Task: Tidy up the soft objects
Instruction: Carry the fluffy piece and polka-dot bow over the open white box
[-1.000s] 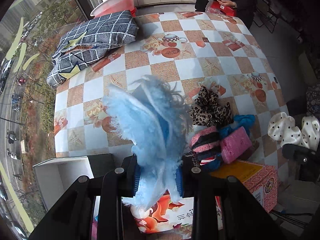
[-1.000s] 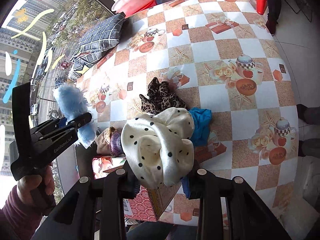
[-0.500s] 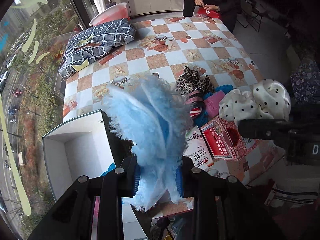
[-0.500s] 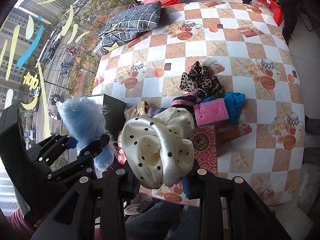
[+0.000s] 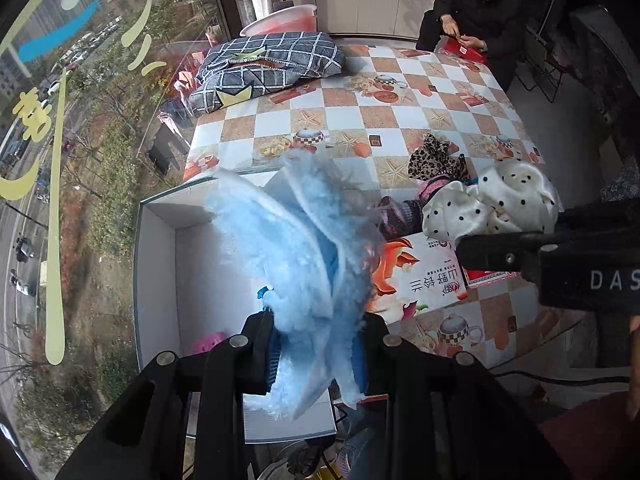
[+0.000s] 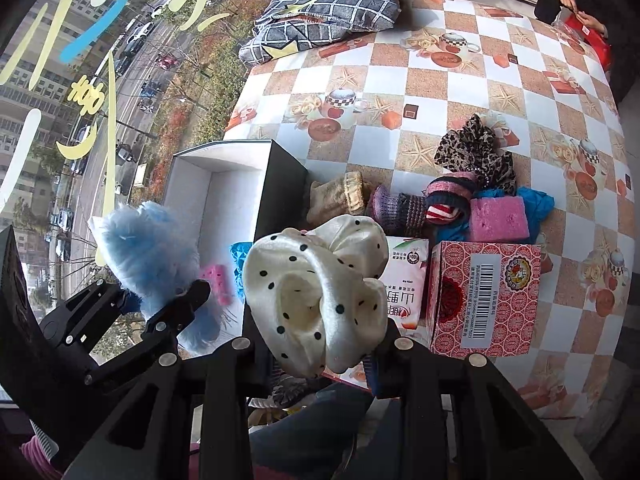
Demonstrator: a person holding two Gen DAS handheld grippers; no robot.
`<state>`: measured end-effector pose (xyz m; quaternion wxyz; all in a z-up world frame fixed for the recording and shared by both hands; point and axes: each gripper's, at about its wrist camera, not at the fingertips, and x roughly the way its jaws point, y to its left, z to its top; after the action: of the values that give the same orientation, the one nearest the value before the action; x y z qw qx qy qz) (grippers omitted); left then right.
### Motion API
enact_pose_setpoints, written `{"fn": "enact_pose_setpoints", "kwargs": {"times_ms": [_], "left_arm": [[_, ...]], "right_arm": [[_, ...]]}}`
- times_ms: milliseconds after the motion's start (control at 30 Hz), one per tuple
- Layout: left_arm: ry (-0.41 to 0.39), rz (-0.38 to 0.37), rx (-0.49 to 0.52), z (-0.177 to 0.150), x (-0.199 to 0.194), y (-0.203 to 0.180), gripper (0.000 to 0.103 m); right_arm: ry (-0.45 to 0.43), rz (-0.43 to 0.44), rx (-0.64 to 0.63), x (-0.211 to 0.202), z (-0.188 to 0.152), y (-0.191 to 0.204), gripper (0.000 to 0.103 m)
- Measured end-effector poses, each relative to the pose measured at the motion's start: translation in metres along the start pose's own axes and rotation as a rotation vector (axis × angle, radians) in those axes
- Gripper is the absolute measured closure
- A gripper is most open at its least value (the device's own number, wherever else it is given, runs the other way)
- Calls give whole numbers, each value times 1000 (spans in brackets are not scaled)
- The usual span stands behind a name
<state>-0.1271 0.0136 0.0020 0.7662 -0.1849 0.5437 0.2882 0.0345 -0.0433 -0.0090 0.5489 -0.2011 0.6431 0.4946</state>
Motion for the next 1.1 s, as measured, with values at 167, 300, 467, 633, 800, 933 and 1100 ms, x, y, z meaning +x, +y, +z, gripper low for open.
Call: {"fn": "enact_pose_setpoints", "kwargs": {"times_ms": [167, 300, 467, 633, 800, 933, 1100], "left_arm": [[-13, 20, -60, -9, -5, 20, 72], [-16, 35, -101, -16, -7, 33, 72], [-14, 46, -142, -23, -9, 46, 72], [-11, 55, -173, -29, -9, 56, 72], [-10, 59, -194, -32, -9, 62, 72], [-9, 61, -202, -33, -9, 65, 72], [-8, 62, -214, -35, -9, 69, 72]], "right_arm": [[17, -2, -70, 7, 3, 25, 69], [31, -1, -108, 13, 5, 40, 69], [48, -2, -151, 19, 7, 56, 69], [64, -2, -181, 25, 7, 68, 69], [71, -2, -201, 28, 8, 74, 69], [78, -2, -215, 31, 8, 80, 69], [83, -2, -229, 33, 8, 85, 69]]}}
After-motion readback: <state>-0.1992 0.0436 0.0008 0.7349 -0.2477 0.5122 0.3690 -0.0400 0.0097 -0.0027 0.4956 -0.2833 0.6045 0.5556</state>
